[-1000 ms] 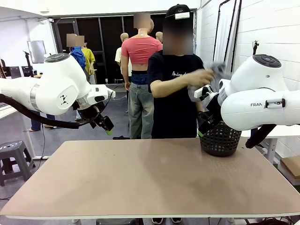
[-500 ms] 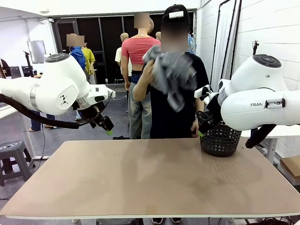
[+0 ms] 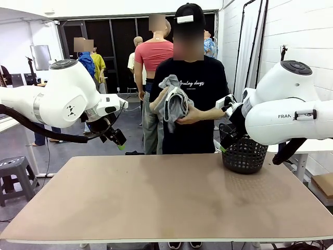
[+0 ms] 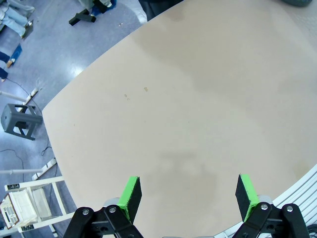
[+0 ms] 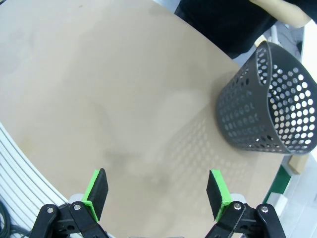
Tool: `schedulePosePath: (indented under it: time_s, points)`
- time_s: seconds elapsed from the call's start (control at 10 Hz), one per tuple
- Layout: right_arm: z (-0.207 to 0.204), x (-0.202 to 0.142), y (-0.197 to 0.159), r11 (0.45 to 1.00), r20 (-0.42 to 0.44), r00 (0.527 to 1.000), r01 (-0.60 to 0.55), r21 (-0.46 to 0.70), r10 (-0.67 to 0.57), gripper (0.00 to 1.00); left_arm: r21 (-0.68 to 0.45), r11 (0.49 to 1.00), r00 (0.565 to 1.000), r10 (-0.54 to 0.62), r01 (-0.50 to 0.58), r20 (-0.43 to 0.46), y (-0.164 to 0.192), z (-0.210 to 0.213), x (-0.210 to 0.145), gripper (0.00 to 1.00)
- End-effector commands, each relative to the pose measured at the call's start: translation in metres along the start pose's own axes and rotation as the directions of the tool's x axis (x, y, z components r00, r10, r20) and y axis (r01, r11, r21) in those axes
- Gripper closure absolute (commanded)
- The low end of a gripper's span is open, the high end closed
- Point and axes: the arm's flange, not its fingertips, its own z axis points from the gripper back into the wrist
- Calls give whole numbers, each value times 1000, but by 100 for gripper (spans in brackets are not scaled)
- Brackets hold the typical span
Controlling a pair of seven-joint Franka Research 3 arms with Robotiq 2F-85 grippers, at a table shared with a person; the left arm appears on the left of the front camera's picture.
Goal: Fold the training pants.
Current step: Grab both ends of the Training pants handed by a person.
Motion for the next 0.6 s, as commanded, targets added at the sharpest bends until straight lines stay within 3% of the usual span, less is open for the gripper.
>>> schedulePosePath:
  time_s: [0.0,0.5]
  points:
    - [0,1,0,1000,9,1000,0,-2,0,0,-1,1000,1000,-6,6,9,0,1,-1,0]
    - [0,1,0,1000,9,1000,0,-2,0,0,-1,1000,1000,-6,6,9,0,1,-1,0]
